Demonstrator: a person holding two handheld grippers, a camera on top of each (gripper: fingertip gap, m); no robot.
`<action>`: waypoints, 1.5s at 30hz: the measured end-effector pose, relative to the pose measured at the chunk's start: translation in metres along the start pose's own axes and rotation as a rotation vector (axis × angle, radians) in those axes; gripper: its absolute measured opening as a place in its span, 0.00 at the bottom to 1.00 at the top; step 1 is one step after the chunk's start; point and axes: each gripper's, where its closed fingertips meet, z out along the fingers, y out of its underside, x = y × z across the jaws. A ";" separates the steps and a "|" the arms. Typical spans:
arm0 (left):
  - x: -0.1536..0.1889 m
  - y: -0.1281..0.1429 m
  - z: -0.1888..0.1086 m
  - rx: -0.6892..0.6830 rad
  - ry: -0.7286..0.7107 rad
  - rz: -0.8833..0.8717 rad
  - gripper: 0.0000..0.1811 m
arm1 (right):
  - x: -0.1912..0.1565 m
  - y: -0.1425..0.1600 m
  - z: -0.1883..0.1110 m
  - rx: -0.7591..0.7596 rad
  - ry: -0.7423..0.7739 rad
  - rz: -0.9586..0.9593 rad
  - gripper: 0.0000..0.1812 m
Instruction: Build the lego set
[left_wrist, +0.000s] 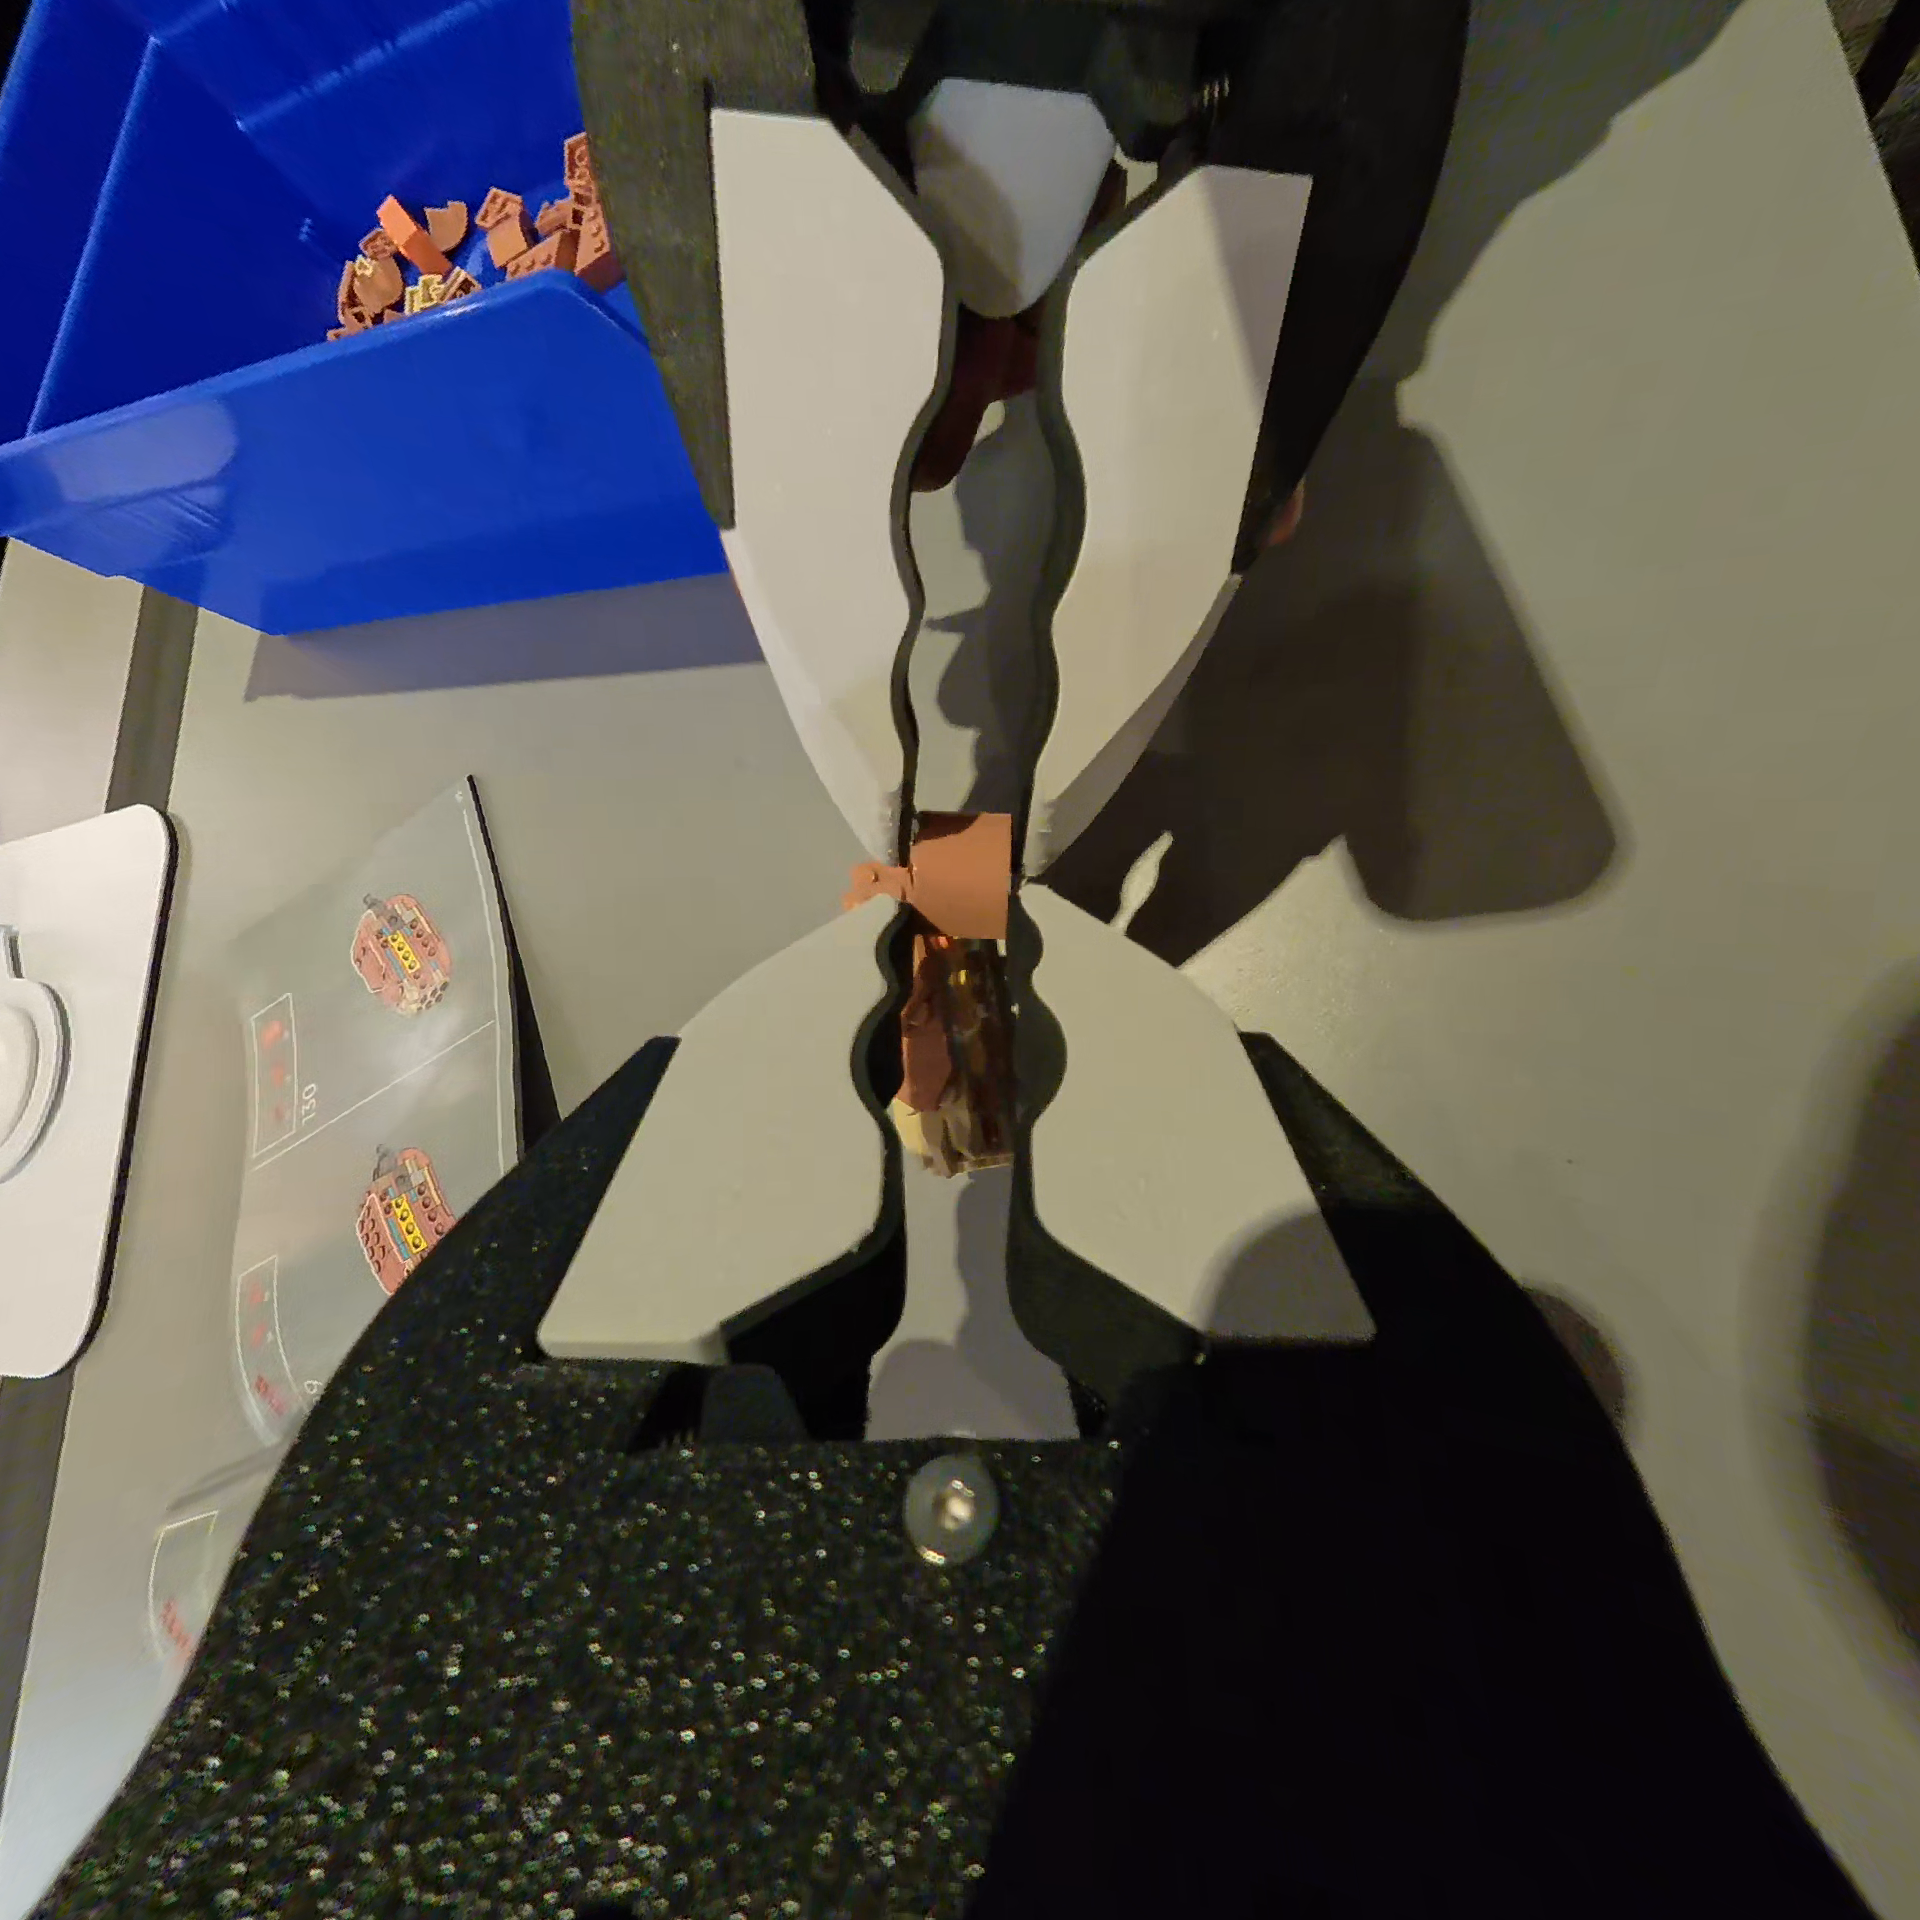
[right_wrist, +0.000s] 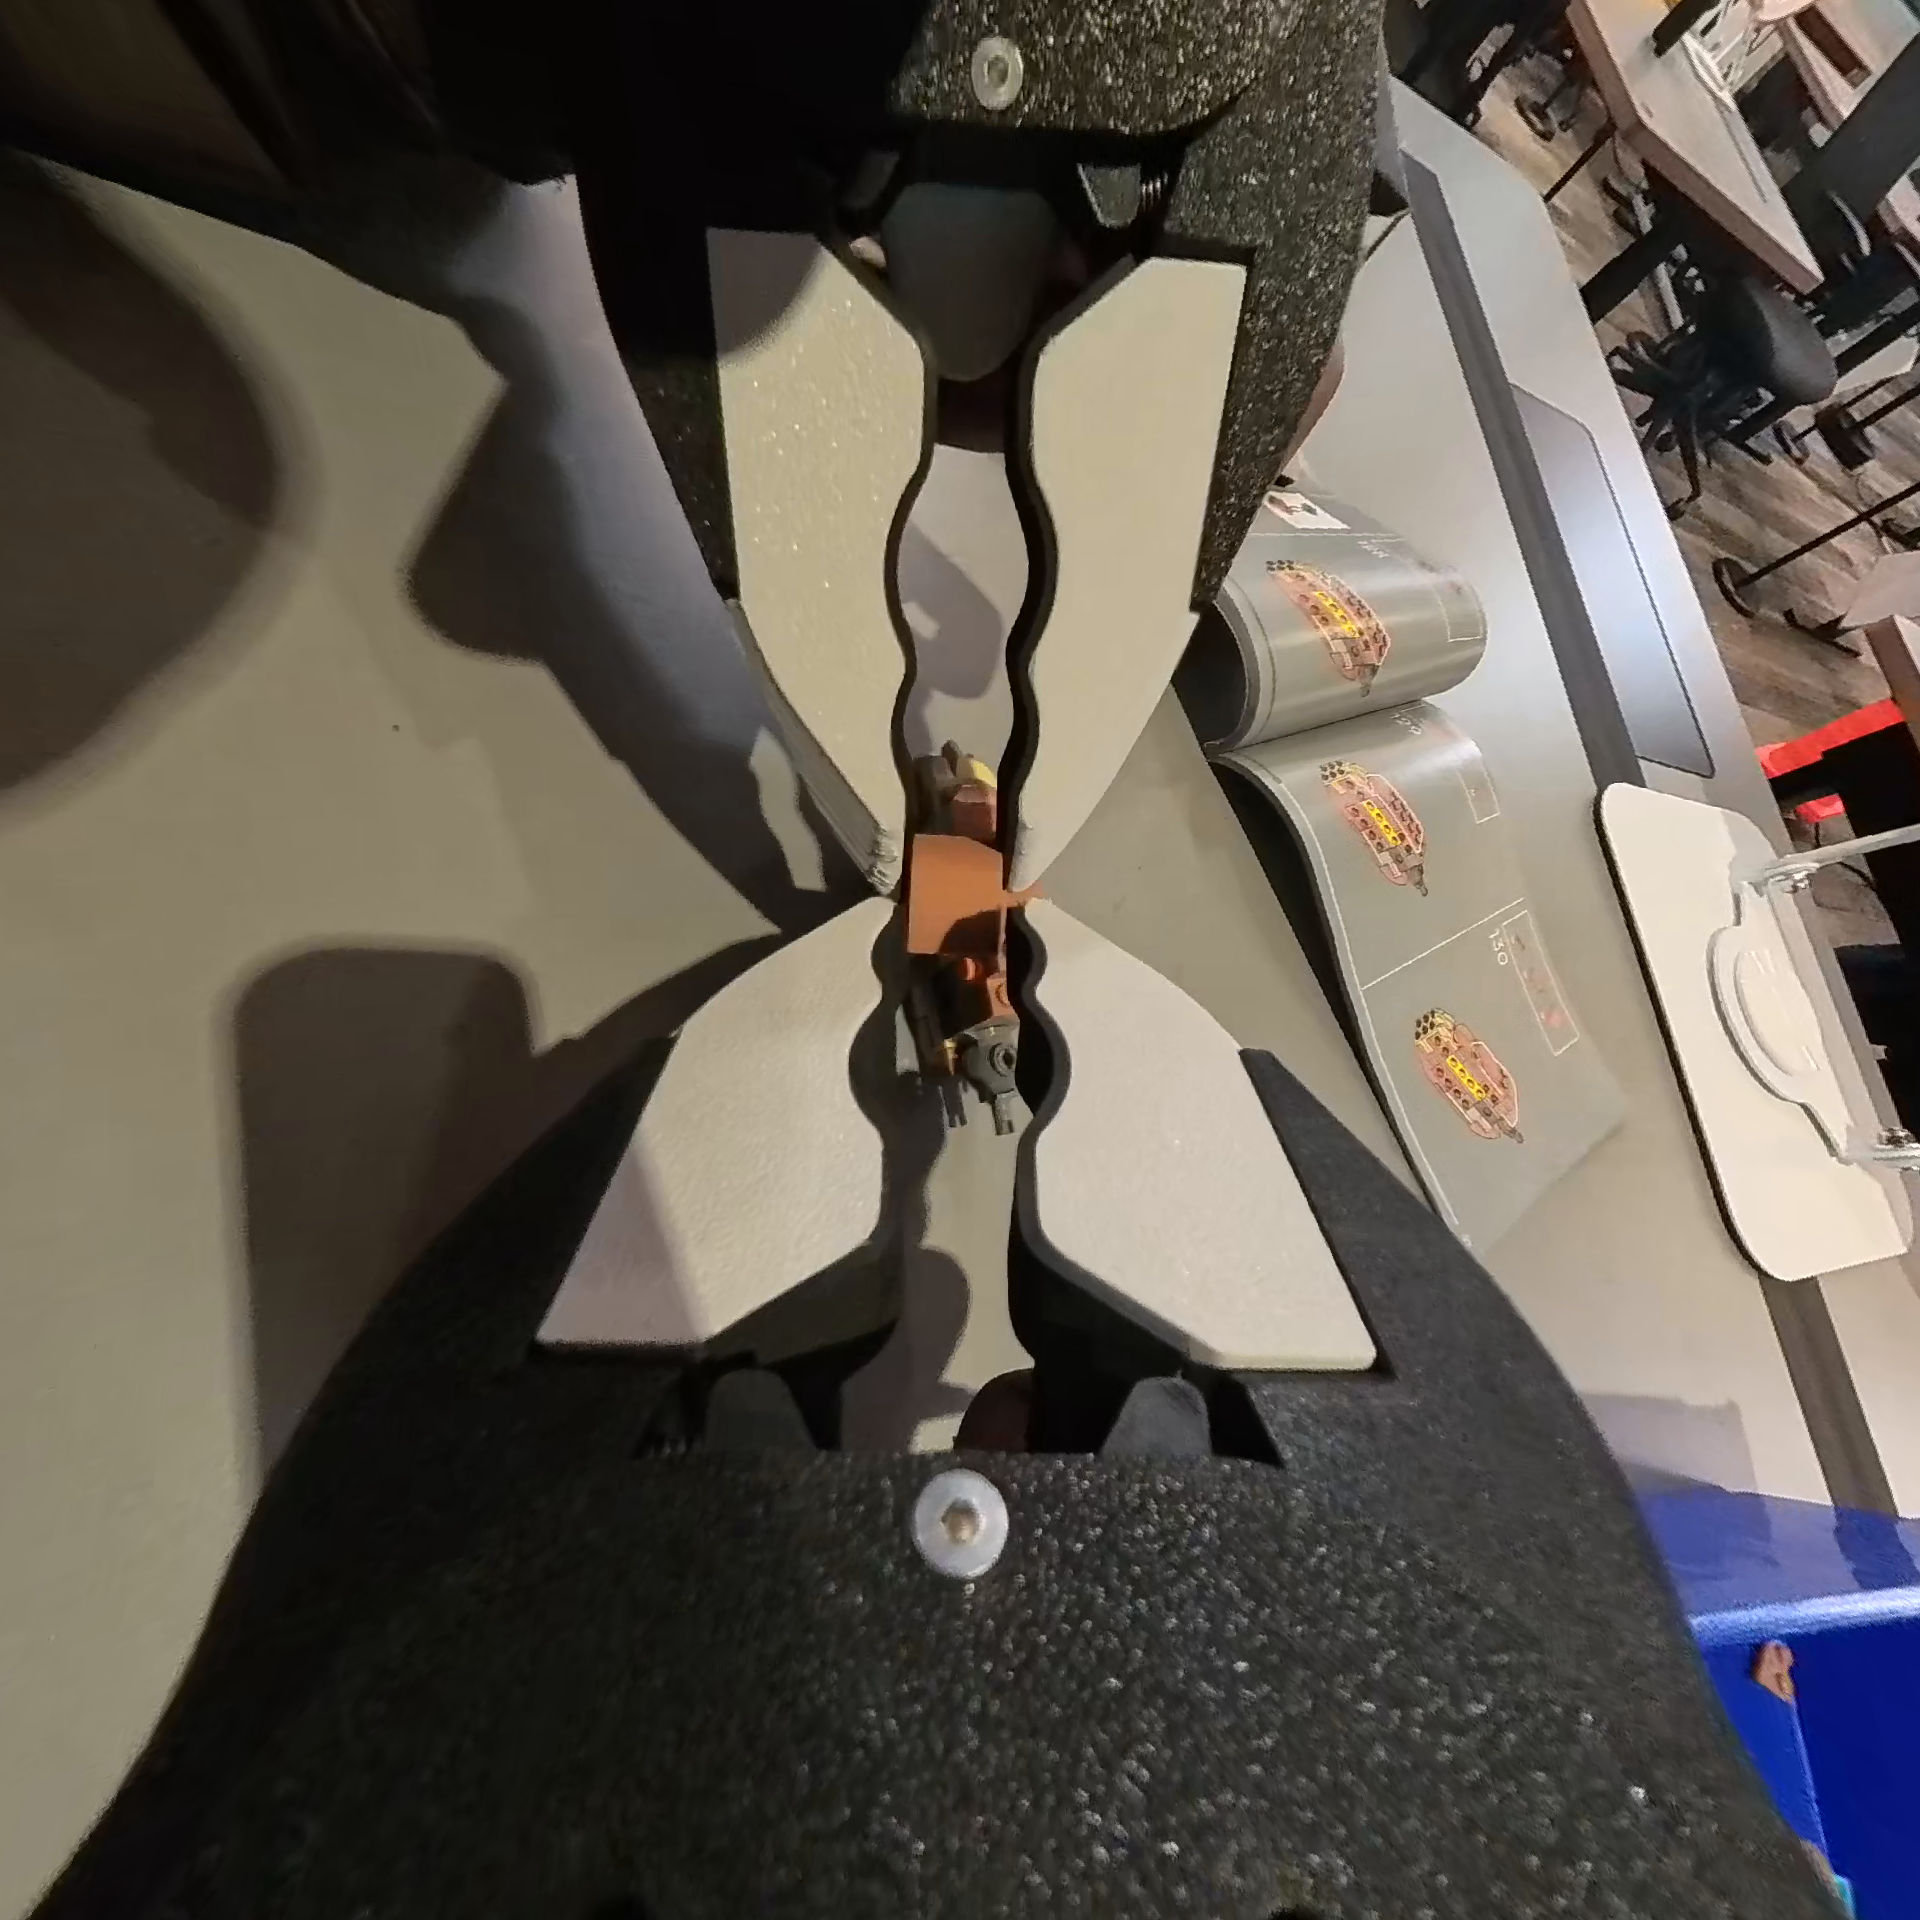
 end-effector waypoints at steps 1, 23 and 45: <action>0.000 0.000 0.000 -0.003 -0.001 0.003 0.09 | 0.000 0.000 0.000 -0.001 -0.003 0.003 0.10; -0.005 0.039 0.026 -0.050 0.025 -0.172 0.18 | 0.013 0.016 -0.016 0.148 0.004 0.252 0.09; -0.004 0.032 0.021 0.168 0.148 -0.319 0.12 | 0.018 0.015 -0.023 0.253 -0.042 0.369 0.09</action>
